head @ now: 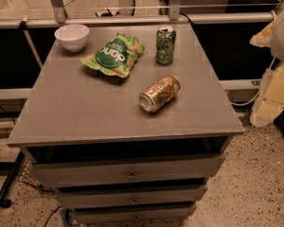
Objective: Place orange can upright
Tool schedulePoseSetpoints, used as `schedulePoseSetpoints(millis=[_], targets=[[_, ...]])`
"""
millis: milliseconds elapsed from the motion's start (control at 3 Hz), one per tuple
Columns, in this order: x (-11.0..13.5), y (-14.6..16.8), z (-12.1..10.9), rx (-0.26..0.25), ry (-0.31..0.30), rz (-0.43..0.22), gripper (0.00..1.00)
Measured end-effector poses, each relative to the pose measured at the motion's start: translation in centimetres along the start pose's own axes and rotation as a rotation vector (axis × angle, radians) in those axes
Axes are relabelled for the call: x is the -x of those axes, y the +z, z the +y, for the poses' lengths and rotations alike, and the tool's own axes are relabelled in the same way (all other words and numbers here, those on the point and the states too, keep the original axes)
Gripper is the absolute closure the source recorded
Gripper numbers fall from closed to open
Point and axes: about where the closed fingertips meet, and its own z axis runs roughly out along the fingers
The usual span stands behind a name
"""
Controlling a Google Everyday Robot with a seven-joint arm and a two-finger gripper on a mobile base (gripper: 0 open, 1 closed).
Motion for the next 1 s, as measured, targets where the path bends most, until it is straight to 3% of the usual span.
schedulePoseSetpoints(millis=[667,1000], targets=[[0.3,0.1,-0.2,-0.003,-0.017,-0.009,0.0],[1.1,1.6,-1.0,0.033,-0.095,-0.048,0.0]])
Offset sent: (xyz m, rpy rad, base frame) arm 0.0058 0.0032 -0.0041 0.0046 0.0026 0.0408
